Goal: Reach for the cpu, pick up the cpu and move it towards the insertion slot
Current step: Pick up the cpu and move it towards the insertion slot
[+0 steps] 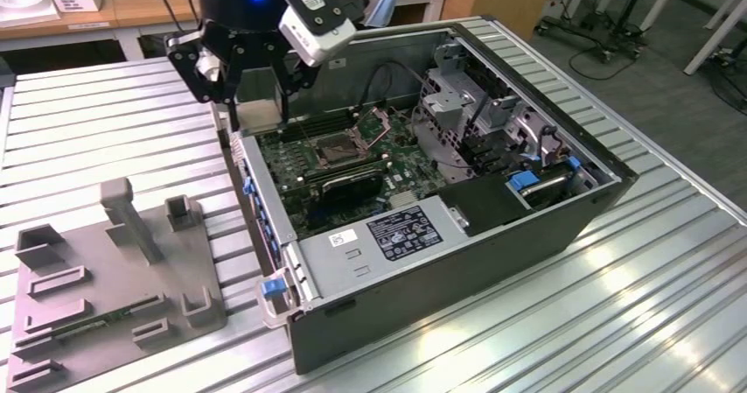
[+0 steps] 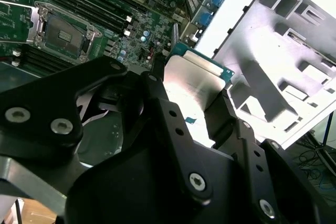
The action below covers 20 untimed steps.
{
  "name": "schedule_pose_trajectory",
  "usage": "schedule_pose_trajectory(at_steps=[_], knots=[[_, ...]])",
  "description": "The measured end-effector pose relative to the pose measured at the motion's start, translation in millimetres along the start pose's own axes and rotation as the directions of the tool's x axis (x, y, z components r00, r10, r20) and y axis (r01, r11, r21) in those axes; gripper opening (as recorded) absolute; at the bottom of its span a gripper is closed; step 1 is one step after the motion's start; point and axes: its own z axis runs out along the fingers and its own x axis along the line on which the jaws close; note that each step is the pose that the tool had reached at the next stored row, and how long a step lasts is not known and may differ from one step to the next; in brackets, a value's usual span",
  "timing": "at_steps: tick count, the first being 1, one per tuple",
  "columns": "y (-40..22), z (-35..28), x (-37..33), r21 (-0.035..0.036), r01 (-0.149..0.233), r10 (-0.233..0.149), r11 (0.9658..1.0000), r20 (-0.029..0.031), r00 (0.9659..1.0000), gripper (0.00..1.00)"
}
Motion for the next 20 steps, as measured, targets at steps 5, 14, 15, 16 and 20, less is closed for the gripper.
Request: schedule_pose_trajectory(at_steps=[5, 14, 15, 16, 20], knots=[[0.4, -0.1, -6.3, 0.0, 0.0, 0.0, 1.0, 0.0, 1.0, 0.55], [1.1, -0.3, -22.2, -0.0001, 0.0, 0.0, 1.0, 0.0001, 1.0, 0.55], [1.2, -0.4, -23.7, -0.0001, 0.0, 0.0, 1.0, 0.0001, 1.0, 0.55], [1.3, -0.4, -25.3, -0.0001, 0.0, 0.0, 1.0, 0.0001, 1.0, 0.55], [1.5, -0.5, -31.0, -0.0001, 0.0, 0.0, 1.0, 0.0001, 1.0, 0.55]])
